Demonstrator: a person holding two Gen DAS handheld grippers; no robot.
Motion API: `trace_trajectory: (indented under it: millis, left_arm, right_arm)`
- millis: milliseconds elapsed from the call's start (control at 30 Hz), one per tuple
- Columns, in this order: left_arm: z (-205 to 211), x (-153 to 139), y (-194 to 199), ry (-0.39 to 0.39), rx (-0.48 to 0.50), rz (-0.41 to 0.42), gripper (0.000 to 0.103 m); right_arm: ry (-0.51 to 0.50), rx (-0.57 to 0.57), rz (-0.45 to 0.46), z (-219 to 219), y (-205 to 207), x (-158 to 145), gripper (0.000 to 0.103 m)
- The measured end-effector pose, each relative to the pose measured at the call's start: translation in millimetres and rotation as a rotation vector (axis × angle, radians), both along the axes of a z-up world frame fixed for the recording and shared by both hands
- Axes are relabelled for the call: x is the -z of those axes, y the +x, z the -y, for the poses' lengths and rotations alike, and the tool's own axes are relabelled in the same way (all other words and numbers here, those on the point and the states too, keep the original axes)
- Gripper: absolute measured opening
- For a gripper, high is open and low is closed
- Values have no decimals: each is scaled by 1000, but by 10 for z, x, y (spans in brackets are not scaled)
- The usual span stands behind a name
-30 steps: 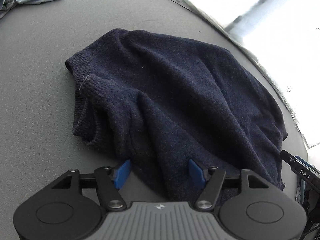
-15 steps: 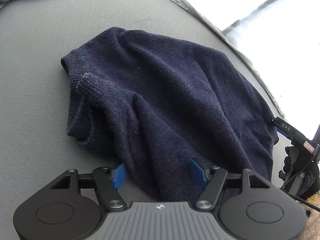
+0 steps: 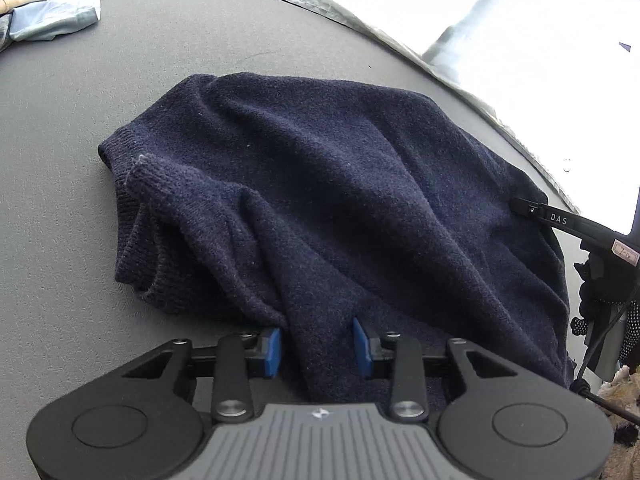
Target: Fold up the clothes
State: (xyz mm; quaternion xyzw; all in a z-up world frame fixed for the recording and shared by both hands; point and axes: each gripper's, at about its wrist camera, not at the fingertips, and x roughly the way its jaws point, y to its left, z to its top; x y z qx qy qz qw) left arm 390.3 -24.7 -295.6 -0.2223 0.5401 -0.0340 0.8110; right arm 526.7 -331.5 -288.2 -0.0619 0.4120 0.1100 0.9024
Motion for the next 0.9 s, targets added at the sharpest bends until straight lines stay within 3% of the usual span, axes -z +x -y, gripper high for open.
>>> trace_trajectory:
  millis: [100, 233, 400, 500, 533, 567, 667, 733, 833, 900]
  left_arm:
    - [-71, -60, 82, -18, -13, 30, 17]
    - [-109, -313, 286, 67, -26, 138, 17]
    - [-133, -746, 815, 156, -46, 300, 17]
    - [-85, -916, 1077, 121, -19, 336, 23]
    - [-36, -948, 1117, 126, -17, 347, 23]
    - [39, -959, 1114, 153, -2, 348, 26]
    - [255, -927, 981, 231, 55, 335, 57]
    - [304, -824, 744, 209, 85, 317, 60]
    - [330, -554, 288, 174, 138, 229, 65]
    - [311, -353, -29, 180, 158, 158, 67]
  right_arm:
    - [-12, 41, 89, 76, -175, -218, 11]
    - [-96, 102, 263, 225, -555, -754, 10]
    - [-200, 310, 411, 702, -1104, -1333, 9]
    - [-232, 470, 362, 1074, -1350, -1439, 11]
    - [-260, 515, 337, 1143, -1415, -1380, 20]
    - [-291, 557, 308, 1208, -1483, -1313, 37]
    - [-361, 556, 209, 1182, -1763, -968, 47]
    - [-266, 546, 158, 1066, -2025, -790, 51]
    - [-60, 525, 54, 854, -2412, -505, 65]
    - [52, 501, -19, 657, -2588, -330, 67]
